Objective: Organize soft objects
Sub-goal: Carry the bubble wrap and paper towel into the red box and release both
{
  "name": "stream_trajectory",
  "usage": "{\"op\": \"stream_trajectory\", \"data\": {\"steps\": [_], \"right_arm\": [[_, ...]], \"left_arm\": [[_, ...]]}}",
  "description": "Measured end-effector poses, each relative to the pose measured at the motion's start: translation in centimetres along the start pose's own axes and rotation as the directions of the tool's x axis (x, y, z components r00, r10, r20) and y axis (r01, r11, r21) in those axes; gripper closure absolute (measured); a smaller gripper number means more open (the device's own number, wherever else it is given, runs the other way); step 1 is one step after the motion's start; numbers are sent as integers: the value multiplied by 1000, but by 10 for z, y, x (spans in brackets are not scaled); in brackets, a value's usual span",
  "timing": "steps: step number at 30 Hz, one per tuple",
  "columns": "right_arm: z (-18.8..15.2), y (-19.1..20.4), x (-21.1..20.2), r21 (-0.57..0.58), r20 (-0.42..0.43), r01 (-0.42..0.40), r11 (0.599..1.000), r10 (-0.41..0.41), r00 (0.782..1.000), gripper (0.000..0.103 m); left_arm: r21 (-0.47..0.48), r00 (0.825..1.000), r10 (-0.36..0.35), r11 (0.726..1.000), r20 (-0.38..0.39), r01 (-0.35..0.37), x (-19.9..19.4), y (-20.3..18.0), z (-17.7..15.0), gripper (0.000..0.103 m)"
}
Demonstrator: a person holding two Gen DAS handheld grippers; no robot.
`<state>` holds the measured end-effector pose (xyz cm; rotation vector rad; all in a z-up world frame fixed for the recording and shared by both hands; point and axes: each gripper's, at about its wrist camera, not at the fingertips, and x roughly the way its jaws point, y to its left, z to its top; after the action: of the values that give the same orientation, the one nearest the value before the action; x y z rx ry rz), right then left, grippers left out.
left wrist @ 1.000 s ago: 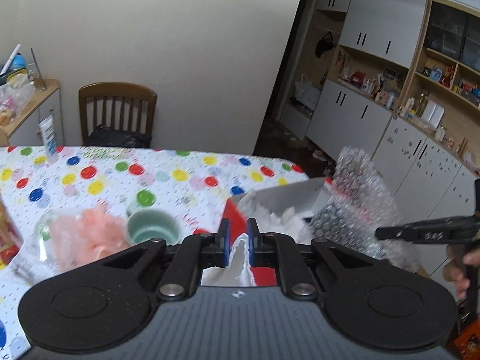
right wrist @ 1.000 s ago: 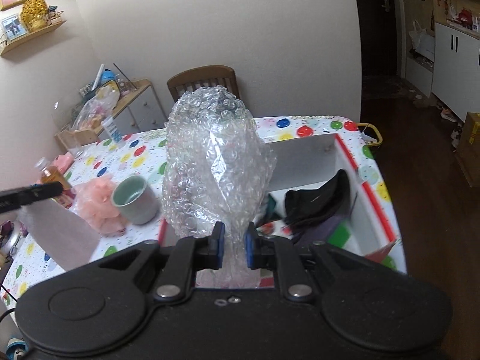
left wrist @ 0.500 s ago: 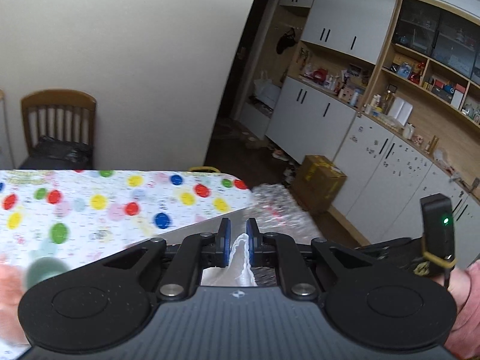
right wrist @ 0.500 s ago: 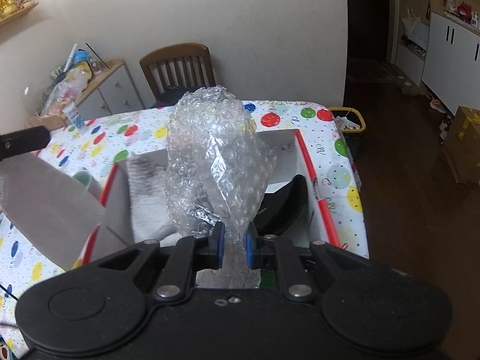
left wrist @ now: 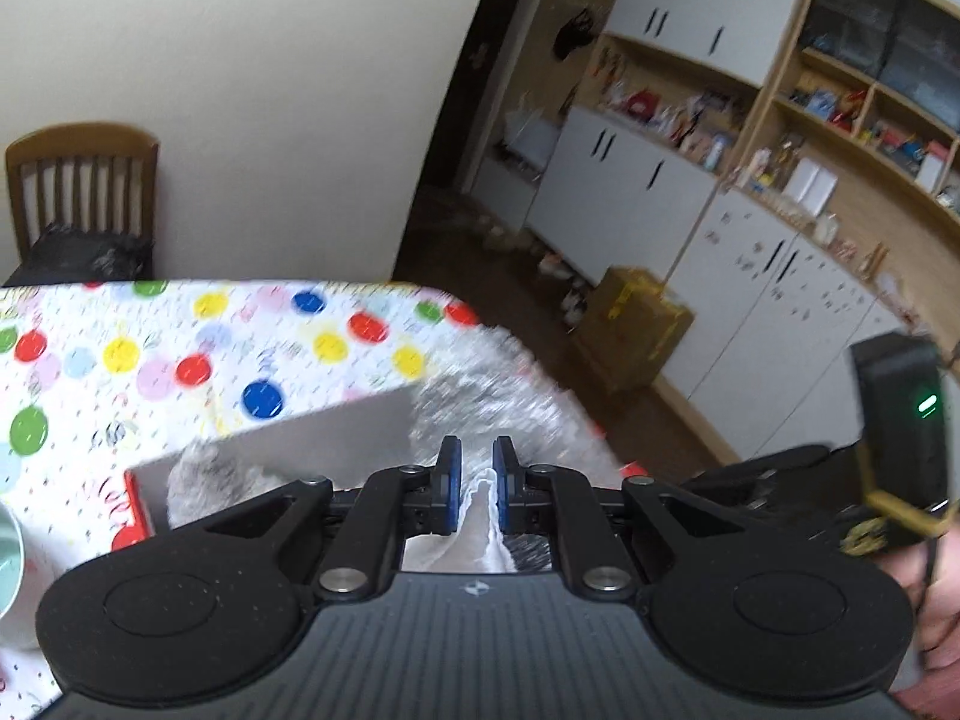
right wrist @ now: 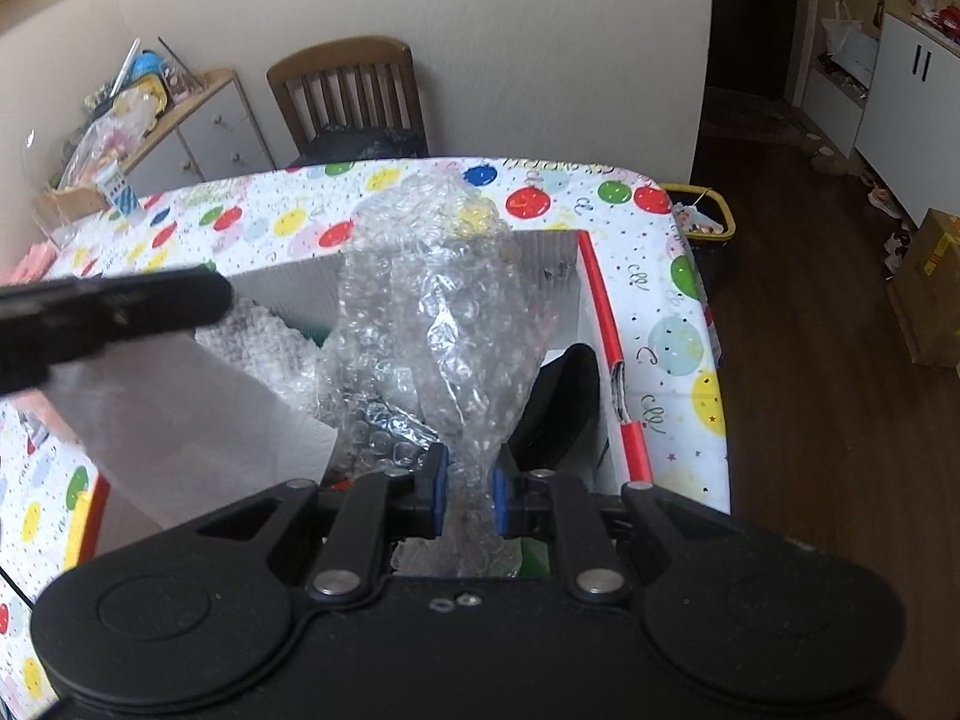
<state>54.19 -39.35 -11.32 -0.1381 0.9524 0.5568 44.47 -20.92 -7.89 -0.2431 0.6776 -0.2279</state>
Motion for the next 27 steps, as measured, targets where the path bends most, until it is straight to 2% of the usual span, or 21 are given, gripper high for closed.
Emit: {"op": "stream_trajectory", "data": {"steps": [8, 13, 22, 23, 25, 27], "right_arm": [[2, 0, 10, -48, -24, -2, 999, 1, 1000, 83], [3, 3, 12, -87, -13, 17, 996, -19, 1000, 79], [1, 6, 9, -143, 18, 51, 988, -49, 999, 56], [0, 6, 8, -147, 21, 54, 988, -51, 998, 53], [-1, 8, 7, -159, 30, 63, 985, -59, 998, 48], [-2, 10, 4, -174, 40, 72, 982, -66, 997, 44]], "left_arm": [[32, 991, 80, 997, -104, -77, 16, 18, -23, 92], [84, 984, 116, 991, -137, -105, 20, 17, -36, 92], [126, 972, 146, 984, -186, -124, 28, 13, -47, 91], [133, 971, 149, 983, -189, -125, 28, 12, -47, 89], [137, 969, 148, 983, -200, -122, 29, 11, -48, 76], [137, 969, 139, 984, -203, -113, 28, 11, -49, 39]]}}
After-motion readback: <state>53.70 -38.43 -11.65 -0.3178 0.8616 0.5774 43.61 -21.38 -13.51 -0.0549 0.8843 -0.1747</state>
